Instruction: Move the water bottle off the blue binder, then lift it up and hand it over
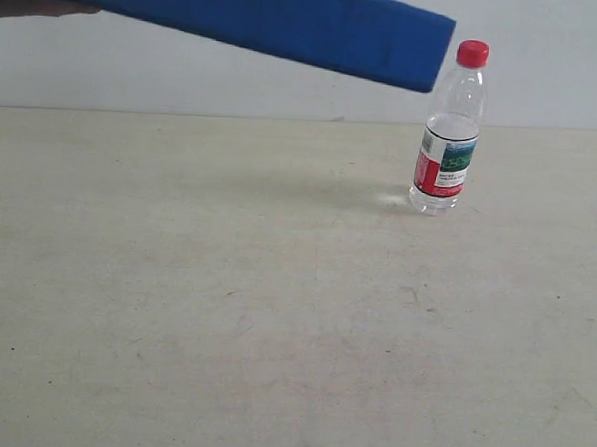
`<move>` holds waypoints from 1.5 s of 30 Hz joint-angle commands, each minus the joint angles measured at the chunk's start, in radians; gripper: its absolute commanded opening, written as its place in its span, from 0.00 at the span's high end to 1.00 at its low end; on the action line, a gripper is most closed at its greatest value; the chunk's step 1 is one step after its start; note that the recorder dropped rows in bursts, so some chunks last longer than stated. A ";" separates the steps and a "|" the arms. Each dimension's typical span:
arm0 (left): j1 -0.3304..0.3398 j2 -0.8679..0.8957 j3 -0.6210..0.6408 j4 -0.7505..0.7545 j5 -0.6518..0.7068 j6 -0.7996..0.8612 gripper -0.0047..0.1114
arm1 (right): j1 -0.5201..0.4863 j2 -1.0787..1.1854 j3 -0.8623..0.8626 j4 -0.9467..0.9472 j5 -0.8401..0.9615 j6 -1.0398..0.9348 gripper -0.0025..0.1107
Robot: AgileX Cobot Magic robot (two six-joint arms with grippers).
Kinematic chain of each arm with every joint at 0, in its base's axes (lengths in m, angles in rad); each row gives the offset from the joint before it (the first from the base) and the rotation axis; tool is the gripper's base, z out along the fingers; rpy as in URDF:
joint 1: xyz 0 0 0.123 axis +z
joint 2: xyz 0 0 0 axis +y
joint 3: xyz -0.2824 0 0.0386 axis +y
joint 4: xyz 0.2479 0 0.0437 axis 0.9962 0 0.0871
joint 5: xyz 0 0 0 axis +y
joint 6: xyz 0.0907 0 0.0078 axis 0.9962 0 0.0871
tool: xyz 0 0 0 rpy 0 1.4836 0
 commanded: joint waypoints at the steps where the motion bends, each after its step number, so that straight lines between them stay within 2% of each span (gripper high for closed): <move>1: 0.003 -0.001 -0.014 0.009 0.014 -0.029 0.92 | -0.002 -0.004 -0.001 -0.002 -0.003 0.002 0.98; 3: 0.003 -0.001 -0.035 0.185 -0.019 -0.297 0.92 | -0.002 -0.004 -0.001 -0.002 -0.003 0.002 0.98; 4: 0.003 -0.001 -0.038 0.305 -0.048 -0.502 0.92 | -0.002 -0.004 -0.001 -0.002 -0.003 0.002 0.98; 7: 0.003 -0.001 -0.034 0.795 -0.143 -1.268 0.92 | -0.002 -0.004 -0.001 -0.002 -0.003 0.002 0.98; 9: 0.003 -0.001 -0.017 1.137 -0.175 -1.562 0.92 | -0.002 -0.004 -0.001 -0.002 -0.003 0.002 0.98; 10: 0.003 -0.001 -0.007 1.283 -0.175 -1.655 0.92 | -0.002 -0.004 -0.001 -0.002 -0.003 0.002 0.98; 12: 0.003 -0.001 0.002 1.413 -0.134 -1.745 0.92 | -0.002 -0.004 -0.001 -0.002 -0.003 0.002 0.98; 13: 0.003 -0.001 0.002 1.433 -0.093 -1.765 0.92 | -0.002 -0.004 -0.001 -0.002 -0.003 0.002 0.98; 16: 0.005 -0.001 0.002 1.433 0.191 -1.767 0.92 | -0.002 -0.004 -0.001 -0.002 -0.003 0.002 0.98; 18: 0.005 -0.001 0.002 1.433 0.299 -1.763 0.92 | -0.002 -0.004 -0.001 -0.002 -0.003 0.002 0.98; 26: 0.005 -0.001 0.002 1.440 0.290 -1.756 0.92 | -0.002 -0.004 -0.001 -0.002 -0.003 0.002 0.98; 28: 0.010 -0.001 0.002 1.476 0.268 -1.708 0.92 | -0.002 -0.004 -0.001 -0.002 -0.003 0.002 0.98; 30: 0.018 -0.001 0.002 1.481 0.268 -1.569 0.92 | -0.002 -0.004 -0.001 -0.002 -0.003 0.002 0.98; 32: 0.035 -0.001 0.002 1.481 0.268 -1.503 0.92 | -0.002 -0.004 -0.001 -0.002 -0.003 0.002 0.98; 36: 0.063 -0.001 0.002 1.481 0.268 -1.503 0.92 | -0.002 -0.004 -0.001 -0.002 -0.003 0.002 0.98; 45: 0.061 -0.001 0.002 1.481 0.270 -1.503 0.92 | -0.002 -0.004 -0.001 -0.002 -0.003 0.002 0.98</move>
